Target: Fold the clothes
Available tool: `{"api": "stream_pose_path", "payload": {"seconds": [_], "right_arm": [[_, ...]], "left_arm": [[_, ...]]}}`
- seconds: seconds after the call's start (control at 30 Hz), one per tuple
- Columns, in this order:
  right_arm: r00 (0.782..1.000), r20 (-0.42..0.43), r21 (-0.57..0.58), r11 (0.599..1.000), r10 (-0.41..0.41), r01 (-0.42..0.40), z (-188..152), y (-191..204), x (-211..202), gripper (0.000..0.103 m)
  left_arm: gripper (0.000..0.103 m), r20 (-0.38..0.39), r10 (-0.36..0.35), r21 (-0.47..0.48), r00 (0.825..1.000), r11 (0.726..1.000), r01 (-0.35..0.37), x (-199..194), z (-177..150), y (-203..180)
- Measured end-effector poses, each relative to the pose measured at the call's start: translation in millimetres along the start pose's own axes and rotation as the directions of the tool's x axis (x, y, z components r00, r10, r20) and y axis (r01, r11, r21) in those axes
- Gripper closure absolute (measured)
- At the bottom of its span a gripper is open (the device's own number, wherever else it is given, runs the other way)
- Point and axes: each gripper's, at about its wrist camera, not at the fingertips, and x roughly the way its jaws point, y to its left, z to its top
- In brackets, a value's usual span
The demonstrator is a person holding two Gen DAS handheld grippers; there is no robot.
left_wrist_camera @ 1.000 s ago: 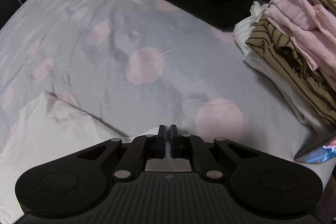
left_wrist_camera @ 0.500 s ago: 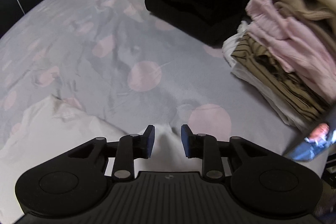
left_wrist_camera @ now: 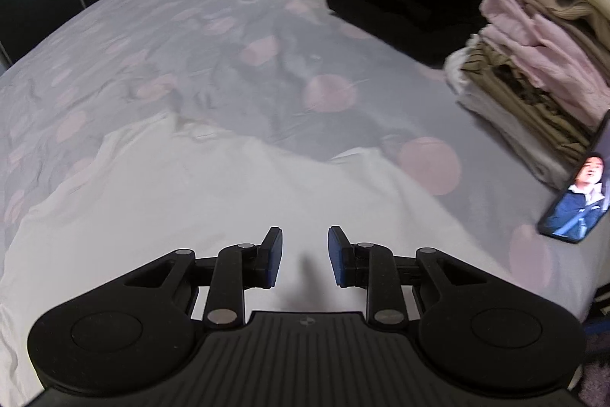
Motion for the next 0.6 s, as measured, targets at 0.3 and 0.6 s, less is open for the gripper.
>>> {"api": "stream_pose_path", "payload": {"seconds": [0.3,0.6], "right_arm": [[0.976,0.217,0.031,0.999,-0.031,0.025,88.4,1.4,50.4,0.088],[0.958,0.276,0.098,0.994,-0.075,0.05,147.0,-23.1,114.2,0.096]], "left_arm": [[0.078,0.056,-0.043,-0.077,0.997,0.996,0.047,19.5,-0.2,23.2],[0.083,0.079,-0.184,-0.075,0.98,0.979,0.189,53.7,16.4,21.7]]}}
